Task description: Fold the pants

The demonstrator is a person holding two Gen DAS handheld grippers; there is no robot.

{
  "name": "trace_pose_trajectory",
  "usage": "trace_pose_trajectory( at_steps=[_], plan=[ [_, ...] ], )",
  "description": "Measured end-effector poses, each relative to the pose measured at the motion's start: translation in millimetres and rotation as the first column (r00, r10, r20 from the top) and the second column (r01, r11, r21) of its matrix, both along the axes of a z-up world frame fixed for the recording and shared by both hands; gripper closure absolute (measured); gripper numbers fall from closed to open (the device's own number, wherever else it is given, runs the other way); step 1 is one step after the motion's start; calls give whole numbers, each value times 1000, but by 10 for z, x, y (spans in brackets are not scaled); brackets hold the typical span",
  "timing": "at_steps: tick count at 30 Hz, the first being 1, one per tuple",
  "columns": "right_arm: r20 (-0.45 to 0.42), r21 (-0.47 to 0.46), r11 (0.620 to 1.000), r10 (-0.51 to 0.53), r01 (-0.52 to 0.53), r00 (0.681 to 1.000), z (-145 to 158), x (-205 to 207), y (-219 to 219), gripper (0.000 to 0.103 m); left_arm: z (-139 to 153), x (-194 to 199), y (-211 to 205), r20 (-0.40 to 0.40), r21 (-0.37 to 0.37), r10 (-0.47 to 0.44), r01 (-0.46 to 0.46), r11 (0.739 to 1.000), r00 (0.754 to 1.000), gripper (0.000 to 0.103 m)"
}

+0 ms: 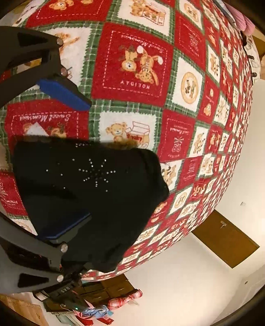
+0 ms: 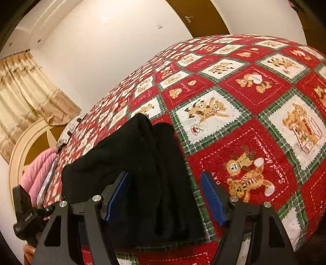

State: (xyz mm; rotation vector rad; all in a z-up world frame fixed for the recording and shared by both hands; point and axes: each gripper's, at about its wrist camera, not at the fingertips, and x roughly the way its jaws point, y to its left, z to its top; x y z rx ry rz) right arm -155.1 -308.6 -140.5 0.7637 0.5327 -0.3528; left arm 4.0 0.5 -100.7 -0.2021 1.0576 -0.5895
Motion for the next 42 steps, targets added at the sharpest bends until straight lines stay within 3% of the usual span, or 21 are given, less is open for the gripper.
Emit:
trace_pose_trajectory(
  at_steps=[3, 7, 12, 21, 24, 28, 30, 34, 35, 36, 42],
  plan=[
    [4, 27, 999, 43, -43, 999, -6, 23, 70, 30, 10, -55, -85, 19, 36, -8, 7, 999, 1000, 1],
    [-20, -20, 997, 70, -71, 997, 8, 73, 185, 28, -7, -170, -227, 36, 52, -55, 53, 997, 998, 0],
    [17, 26, 997, 71, -71, 997, -55, 38, 109, 28, -39, -233, -367, 59, 110, -124, 117, 987, 991, 0],
    [-40, -79, 992, 100, -103, 994, -29, 124, 250, 22, -37, -210, -334, 18, 59, -102, 100, 993, 995, 0],
    [-27, -35, 995, 92, -93, 995, -9, 94, 180, 22, -53, -216, -295, 29, 36, -106, 105, 994, 994, 2],
    [83, 60, 998, -24, 19, 996, 24, -145, -22, 22, -38, -205, -216, 52, 33, -76, 74, 997, 996, 25],
    [99, 91, 994, -73, 64, 992, -6, -235, -127, 22, -36, -193, -193, 48, 19, -65, 64, 998, 997, 28],
    [91, 161, 987, -35, 20, 995, -150, -174, -125, 22, -14, -219, -215, 71, 42, -57, 54, 998, 996, 38],
    [95, 160, 987, -14, -1, 995, -146, -151, -83, 21, -7, -216, -217, 73, 33, -64, 62, 998, 995, 50],
    [98, 178, 983, 19, -36, 995, -151, -115, -45, 21, -4, -210, -220, 65, 12, -78, 77, 997, 995, 55],
    [81, 173, 981, 78, -91, 994, -110, -33, 45, 23, -49, -163, -242, 53, 16, -63, 62, 998, 997, 52]
  ],
)
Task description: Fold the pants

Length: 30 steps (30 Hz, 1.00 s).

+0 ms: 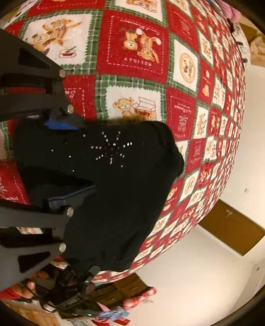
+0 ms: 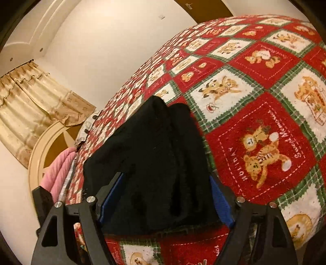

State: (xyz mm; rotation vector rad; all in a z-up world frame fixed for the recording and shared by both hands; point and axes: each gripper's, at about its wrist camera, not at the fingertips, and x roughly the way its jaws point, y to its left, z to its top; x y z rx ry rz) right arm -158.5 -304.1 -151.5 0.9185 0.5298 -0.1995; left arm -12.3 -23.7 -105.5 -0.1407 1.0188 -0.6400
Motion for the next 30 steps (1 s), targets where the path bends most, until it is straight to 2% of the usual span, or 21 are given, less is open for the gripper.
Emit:
trace_pose_trajectory(
  at_steps=[2, 4, 6, 8, 11, 17, 18, 19, 20, 21, 23, 25, 27, 30],
  plan=[
    [-17, 11, 1000, 11, -10, 1000, -11, -3, -27, 34, 7, -9, -12, 1, 12, 2, -2, 1000, 1000, 51],
    [-18, 39, 999, 18, -17, 1000, -43, -36, -69, 53, 15, -16, -32, 3, 26, 0, 0, 1000, 1000, 49],
    [3, 76, 997, 33, -33, 999, -87, -106, -113, 57, 14, -11, -30, -5, 15, 1, -1, 1000, 1000, 46],
    [3, 74, 997, 34, -34, 999, -84, -101, -96, 58, 13, -1, -25, -16, 4, -5, 5, 1000, 1000, 43],
    [-21, 0, 999, 37, -37, 999, -22, -85, -27, 58, 15, 8, -30, -24, 8, -10, 10, 1000, 1000, 43],
    [-37, -94, 995, 16, -19, 999, -12, -39, 74, 51, 18, 10, -56, -27, 5, -16, 16, 1000, 1000, 38],
    [-62, -132, 990, 31, -39, 998, 25, -10, 116, 53, 18, 10, -56, -26, 3, -21, 21, 1000, 999, 38],
    [-98, -199, 978, 50, -69, 994, 91, 29, 189, 61, 19, 11, -51, -26, -1, -28, 28, 1000, 999, 39],
    [-110, -221, 971, 63, -86, 992, 125, 43, 220, 62, 17, 22, -36, -30, -12, -41, 41, 999, 999, 41],
    [-106, -221, 970, 76, -98, 991, 149, 47, 235, 64, 15, 40, -17, -37, -26, -49, 48, 998, 998, 42],
    [-62, -163, 981, 91, -100, 994, 172, 25, 179, 65, -6, 108, 95, -75, -80, -59, 53, 995, 995, 54],
    [-23, -105, 990, 96, -98, 995, 148, -16, 103, 66, -61, 217, 294, -140, -176, -66, 41, 984, 988, 60],
    [-10, -74, 992, 99, -99, 995, 107, -33, 76, 66, -90, 271, 425, -176, -235, -71, 28, 972, 982, 60],
    [-37, -62, 994, 91, -93, 995, 25, -4, 70, 63, -112, 322, 501, -211, -257, -63, 7, 966, 976, 60]
  ],
)
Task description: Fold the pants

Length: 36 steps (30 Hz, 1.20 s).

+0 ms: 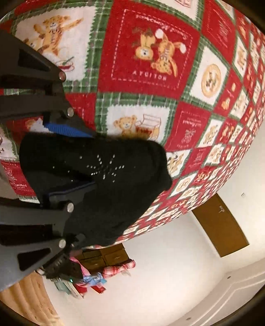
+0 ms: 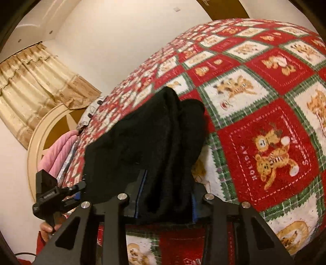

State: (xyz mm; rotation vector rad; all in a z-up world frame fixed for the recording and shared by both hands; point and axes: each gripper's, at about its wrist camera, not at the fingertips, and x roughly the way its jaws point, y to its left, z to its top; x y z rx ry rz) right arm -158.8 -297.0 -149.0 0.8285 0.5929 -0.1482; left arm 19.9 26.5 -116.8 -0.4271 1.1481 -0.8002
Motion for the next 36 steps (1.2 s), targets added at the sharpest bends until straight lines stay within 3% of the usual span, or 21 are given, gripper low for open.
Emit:
trace_pose_trajectory(
  at_steps=[5, 7, 9, 11, 13, 18, 24, 36],
  plan=[
    [33, 97, 995, -21, 17, 999, -96, -15, -102, 59, 64, -117, -195, 65, 79, -20, 15, 997, 998, 59],
    [37, 98, 995, -23, 19, 999, -113, -2, -89, 57, 87, -175, -298, 107, 105, -43, 32, 994, 993, 46],
    [35, 87, 996, -20, 17, 999, -115, 11, -64, 56, 108, -236, -399, 145, 138, -71, 51, 989, 987, 45],
    [17, 38, 999, -8, 7, 1000, -80, 47, -6, 57, 125, -294, -465, 193, 178, -89, 54, 983, 977, 55],
    [-9, -36, 999, -7, 7, 1000, -3, 75, 89, 63, 110, -300, -484, 180, 146, -112, 86, 985, 977, 79],
    [-20, -131, 991, -25, 22, 999, 144, 99, 194, 68, 229, -361, -479, 239, 178, -121, 80, 981, 963, 83],
    [14, -259, 966, -18, 21, 1000, 465, 118, 391, 69, 386, -362, -453, 299, 149, -109, 67, 987, 948, 86],
    [34, -242, 969, -42, 49, 999, 550, 204, 436, 69, 495, -361, -544, 361, 223, -143, 63, 973, 922, 86]
  ],
)
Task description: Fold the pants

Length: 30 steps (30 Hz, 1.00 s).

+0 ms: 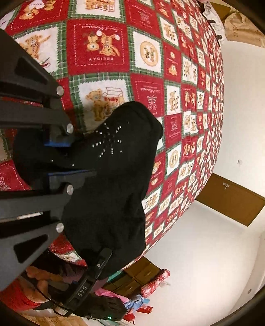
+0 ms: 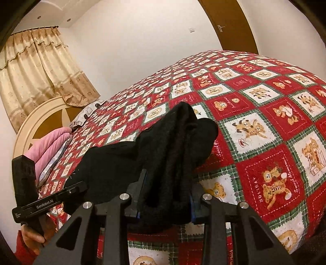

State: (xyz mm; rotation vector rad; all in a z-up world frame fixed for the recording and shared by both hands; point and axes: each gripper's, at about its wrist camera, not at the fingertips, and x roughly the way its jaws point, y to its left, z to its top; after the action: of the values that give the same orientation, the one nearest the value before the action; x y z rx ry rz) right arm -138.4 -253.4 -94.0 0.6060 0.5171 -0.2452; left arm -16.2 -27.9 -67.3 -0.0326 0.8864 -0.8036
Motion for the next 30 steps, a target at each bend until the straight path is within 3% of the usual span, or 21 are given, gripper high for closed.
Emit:
trace_pose_trajectory(
  at_steps=[8, 12, 15, 23, 30],
  plan=[
    [47, 27, 1000, 2, -3, 999, 137, -8, 16, 69, 193, 14, 38, 3, -93, -23, 24, 995, 1000, 87],
    [71, 27, 1000, 8, -10, 997, 244, 21, 45, 69, 216, 24, 22, 18, -73, -18, 20, 997, 1000, 87],
    [93, 40, 999, 16, -20, 996, 310, 38, 58, 70, 221, 60, 75, -1, -102, -21, 20, 995, 1000, 88],
    [121, 40, 995, 87, -92, 989, 447, 299, 211, 70, 408, 184, 417, 18, -165, 38, -34, 986, 999, 88],
    [133, 27, 984, 171, -176, 976, 529, 686, 472, 70, 460, 349, 718, 40, -148, 129, -122, 981, 991, 88]
  ],
)
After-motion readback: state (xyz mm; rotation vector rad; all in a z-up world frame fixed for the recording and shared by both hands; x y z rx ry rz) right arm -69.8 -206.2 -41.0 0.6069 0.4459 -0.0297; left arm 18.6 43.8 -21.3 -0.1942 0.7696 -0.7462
